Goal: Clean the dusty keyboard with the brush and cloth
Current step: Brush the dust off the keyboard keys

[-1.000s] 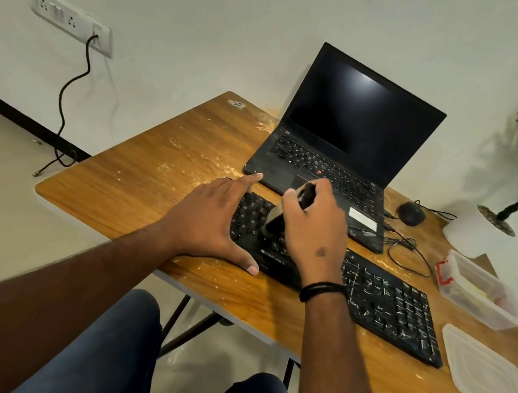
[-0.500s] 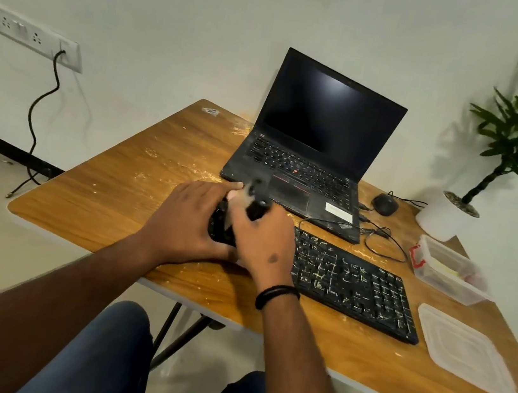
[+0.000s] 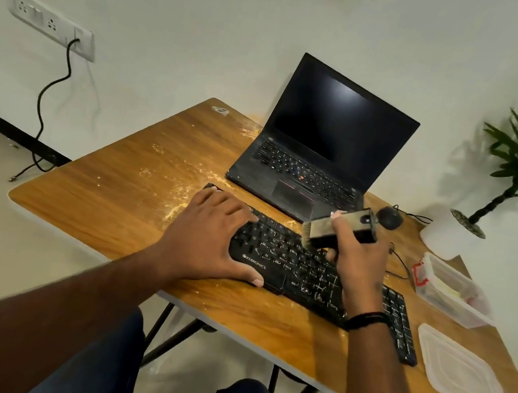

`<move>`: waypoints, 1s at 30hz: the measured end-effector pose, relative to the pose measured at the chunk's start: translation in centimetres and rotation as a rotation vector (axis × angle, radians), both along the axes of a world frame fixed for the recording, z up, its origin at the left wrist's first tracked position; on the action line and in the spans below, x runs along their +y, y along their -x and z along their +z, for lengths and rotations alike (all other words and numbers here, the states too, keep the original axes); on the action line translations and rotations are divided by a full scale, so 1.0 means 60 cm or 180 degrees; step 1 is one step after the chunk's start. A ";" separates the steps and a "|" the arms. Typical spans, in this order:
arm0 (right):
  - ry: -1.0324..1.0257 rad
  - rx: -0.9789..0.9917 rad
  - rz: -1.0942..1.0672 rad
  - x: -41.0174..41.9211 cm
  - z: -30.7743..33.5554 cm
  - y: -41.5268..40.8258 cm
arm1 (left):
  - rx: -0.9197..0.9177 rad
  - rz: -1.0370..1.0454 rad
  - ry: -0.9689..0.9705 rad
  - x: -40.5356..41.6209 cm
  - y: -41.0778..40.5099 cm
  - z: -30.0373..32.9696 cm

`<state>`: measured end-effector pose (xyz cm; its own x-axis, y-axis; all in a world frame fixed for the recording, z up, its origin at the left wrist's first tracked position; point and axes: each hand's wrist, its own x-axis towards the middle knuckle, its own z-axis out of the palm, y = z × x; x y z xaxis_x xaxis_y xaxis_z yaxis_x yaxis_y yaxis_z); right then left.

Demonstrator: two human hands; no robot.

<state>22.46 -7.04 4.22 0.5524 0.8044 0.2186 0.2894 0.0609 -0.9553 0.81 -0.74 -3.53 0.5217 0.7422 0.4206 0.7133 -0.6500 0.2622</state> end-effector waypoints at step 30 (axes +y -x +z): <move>0.0919 -0.1045 0.0709 0.065 -0.014 0.052 | 0.0302 0.0104 0.0162 -0.004 0.000 0.015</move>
